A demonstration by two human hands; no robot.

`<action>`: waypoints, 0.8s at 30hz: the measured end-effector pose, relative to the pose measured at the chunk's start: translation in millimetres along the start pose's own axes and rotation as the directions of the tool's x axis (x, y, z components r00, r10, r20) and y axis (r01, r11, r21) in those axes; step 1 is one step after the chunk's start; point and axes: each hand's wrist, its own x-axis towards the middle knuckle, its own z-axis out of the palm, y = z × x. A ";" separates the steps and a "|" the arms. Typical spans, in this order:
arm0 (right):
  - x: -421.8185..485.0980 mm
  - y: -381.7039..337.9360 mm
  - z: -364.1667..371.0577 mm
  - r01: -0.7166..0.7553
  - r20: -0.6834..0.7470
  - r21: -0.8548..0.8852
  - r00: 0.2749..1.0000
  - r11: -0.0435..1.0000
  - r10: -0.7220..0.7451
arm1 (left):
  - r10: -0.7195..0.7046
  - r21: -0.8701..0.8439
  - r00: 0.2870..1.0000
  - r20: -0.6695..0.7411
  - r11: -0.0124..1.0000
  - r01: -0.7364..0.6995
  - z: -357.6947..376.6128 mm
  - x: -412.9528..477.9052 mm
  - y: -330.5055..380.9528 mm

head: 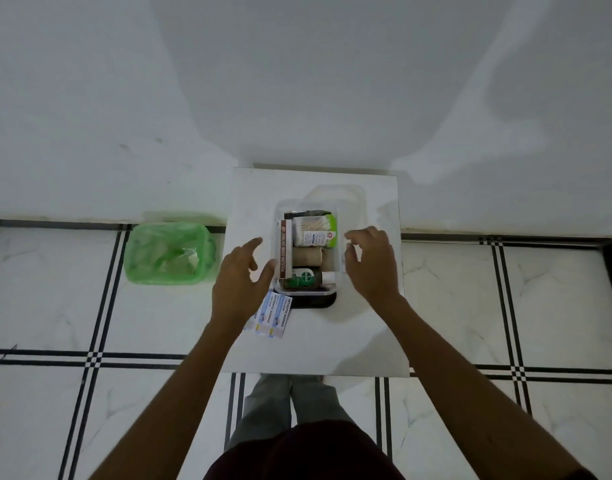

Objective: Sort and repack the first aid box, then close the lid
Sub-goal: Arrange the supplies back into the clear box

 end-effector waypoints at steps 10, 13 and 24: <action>1.7 62.6 17.7 0.054 0.466 -0.458 0.865 0.887 0.187 | -0.371 0.245 0.905 0.209 0.916 0.319 43.7 -36.8 -60.1; 7.9 64.9 23.9 0.025 0.460 -0.453 0.863 0.891 0.210 | -0.407 0.292 0.885 0.227 0.895 0.337 42.4 -28.8 -62.9; 5.6 65.4 26.4 -0.129 0.412 -0.494 0.836 0.860 0.363 | -0.425 0.229 0.890 0.164 0.894 0.385 49.8 -40.2 -51.2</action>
